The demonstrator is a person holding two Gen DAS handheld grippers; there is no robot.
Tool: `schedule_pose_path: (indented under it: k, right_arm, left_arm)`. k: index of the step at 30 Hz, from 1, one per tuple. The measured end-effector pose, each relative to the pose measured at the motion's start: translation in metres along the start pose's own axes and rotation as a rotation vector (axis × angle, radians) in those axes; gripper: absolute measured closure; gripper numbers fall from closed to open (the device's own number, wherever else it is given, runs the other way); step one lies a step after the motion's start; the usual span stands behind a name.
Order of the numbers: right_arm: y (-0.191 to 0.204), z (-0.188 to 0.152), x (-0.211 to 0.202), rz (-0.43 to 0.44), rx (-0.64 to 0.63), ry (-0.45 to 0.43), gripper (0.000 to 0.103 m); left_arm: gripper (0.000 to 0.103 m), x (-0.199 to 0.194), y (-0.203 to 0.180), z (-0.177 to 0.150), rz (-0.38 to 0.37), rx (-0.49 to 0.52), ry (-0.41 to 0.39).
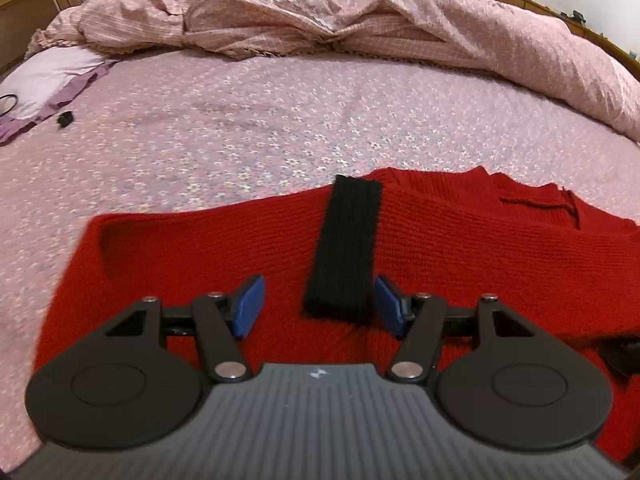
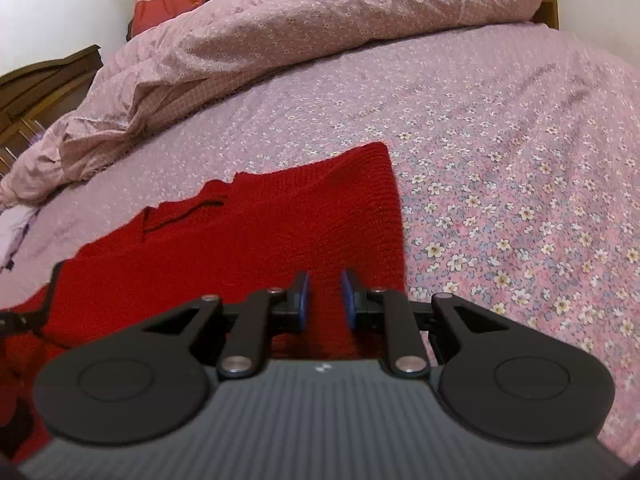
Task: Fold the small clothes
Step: 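Move the left gripper to the other sleeve's black cuff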
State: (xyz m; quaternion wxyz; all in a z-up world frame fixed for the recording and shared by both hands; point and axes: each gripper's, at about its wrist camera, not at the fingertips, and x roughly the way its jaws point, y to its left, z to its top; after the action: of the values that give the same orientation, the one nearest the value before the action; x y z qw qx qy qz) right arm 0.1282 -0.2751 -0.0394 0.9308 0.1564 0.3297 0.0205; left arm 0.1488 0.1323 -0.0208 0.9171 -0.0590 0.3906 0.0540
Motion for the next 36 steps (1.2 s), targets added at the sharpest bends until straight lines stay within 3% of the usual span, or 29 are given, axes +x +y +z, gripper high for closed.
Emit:
schedule_pose_path:
  k: [1, 3, 5, 11, 20, 29, 36]
  right_arm:
    - [0.0, 0.001, -0.004, 0.006, 0.007, -0.001, 0.072]
    - [0.002, 0.001, -0.017, 0.023, 0.013, -0.019, 0.054]
    - [0.008, 0.0, -0.03, 0.019, -0.004, -0.043, 0.051]
    - [0.021, -0.003, -0.064, 0.037, -0.041, -0.068, 0.05]
    - [0.039, -0.025, -0.092, 0.067, -0.072, -0.025, 0.05]
    - [0.046, -0.044, -0.121, 0.097, -0.084, -0.034, 0.05]
    - [0.046, -0.059, -0.128, 0.115, -0.078, 0.002, 0.05]
  left_arm:
    - [0.037, -0.008, 0.003, -0.002, 0.006, -0.004, -0.004]
    - [0.036, -0.021, 0.008, -0.006, 0.026, -0.011, -0.008]
    - [0.036, -0.034, 0.013, -0.01, 0.044, -0.018, -0.013]
    - [0.027, -0.074, 0.029, -0.029, 0.068, -0.034, -0.035]
    - [0.026, -0.112, 0.025, -0.065, 0.065, 0.056, -0.028]
    - [0.026, -0.118, 0.019, -0.105, 0.053, 0.091, 0.017]
    - [0.026, -0.101, 0.006, -0.121, 0.062, 0.163, 0.046]
